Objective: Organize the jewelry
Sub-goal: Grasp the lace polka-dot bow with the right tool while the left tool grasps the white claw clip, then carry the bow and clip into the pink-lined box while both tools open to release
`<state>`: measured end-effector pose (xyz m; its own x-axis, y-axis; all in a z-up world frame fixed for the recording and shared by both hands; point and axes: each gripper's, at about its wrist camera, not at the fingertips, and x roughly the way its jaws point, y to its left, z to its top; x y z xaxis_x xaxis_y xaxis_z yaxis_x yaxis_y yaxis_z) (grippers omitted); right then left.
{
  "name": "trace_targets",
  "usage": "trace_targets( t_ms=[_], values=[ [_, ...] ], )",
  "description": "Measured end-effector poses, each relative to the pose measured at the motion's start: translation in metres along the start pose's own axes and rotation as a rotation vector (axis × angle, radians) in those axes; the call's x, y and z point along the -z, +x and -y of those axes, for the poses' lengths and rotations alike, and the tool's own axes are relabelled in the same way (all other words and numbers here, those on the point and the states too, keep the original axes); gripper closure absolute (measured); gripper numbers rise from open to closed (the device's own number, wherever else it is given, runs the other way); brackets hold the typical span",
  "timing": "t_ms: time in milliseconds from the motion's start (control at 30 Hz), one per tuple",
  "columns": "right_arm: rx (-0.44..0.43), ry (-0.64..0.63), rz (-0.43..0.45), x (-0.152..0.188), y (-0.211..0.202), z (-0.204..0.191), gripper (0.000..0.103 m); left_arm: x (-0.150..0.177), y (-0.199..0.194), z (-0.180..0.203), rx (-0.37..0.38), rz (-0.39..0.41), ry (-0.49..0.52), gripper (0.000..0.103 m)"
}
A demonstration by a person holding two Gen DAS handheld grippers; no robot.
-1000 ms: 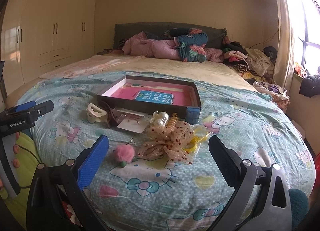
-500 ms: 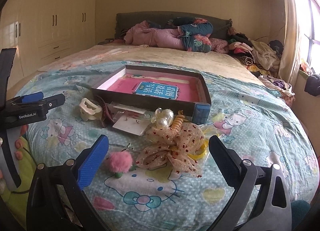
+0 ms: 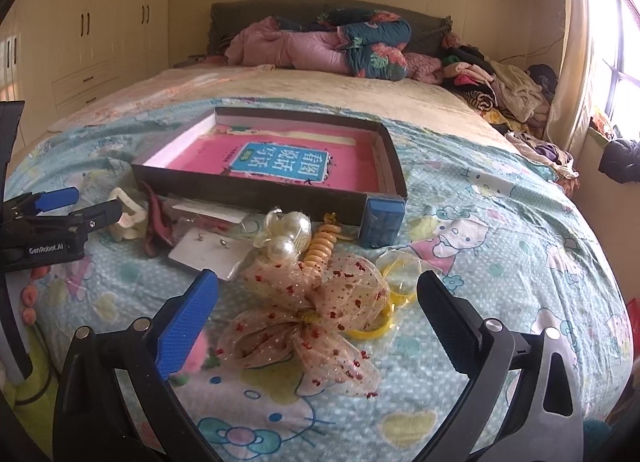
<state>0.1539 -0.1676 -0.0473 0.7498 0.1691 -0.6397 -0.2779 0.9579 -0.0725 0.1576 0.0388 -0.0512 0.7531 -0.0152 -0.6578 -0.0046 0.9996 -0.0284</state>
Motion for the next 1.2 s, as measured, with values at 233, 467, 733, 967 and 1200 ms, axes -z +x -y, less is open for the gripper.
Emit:
trace_targets(
  t_ms=[233,467,733,967,1200],
  values=[
    [-0.008,0.004,-0.057,-0.001,0.023,0.002,0.027,-0.001,0.019,-0.001,0.045,-0.016,0.033,0.011],
    [-0.035,0.007,-0.080,0.007,0.029,0.003,0.067,-0.001,0.031,0.000,0.092,-0.023,0.048,0.016],
    [-0.079,0.002,-0.041,0.007,0.019,0.003,0.091,0.000,0.032,0.004,0.127,-0.027,0.066,0.033],
    [-0.090,0.022,-0.016,0.006,0.007,0.009,0.093,0.000,0.021,0.002,0.144,-0.022,0.054,0.040],
    [-0.096,0.051,0.022,0.003,-0.009,0.020,0.093,-0.006,-0.004,-0.001,0.149,0.008,0.024,0.040]
  ],
)
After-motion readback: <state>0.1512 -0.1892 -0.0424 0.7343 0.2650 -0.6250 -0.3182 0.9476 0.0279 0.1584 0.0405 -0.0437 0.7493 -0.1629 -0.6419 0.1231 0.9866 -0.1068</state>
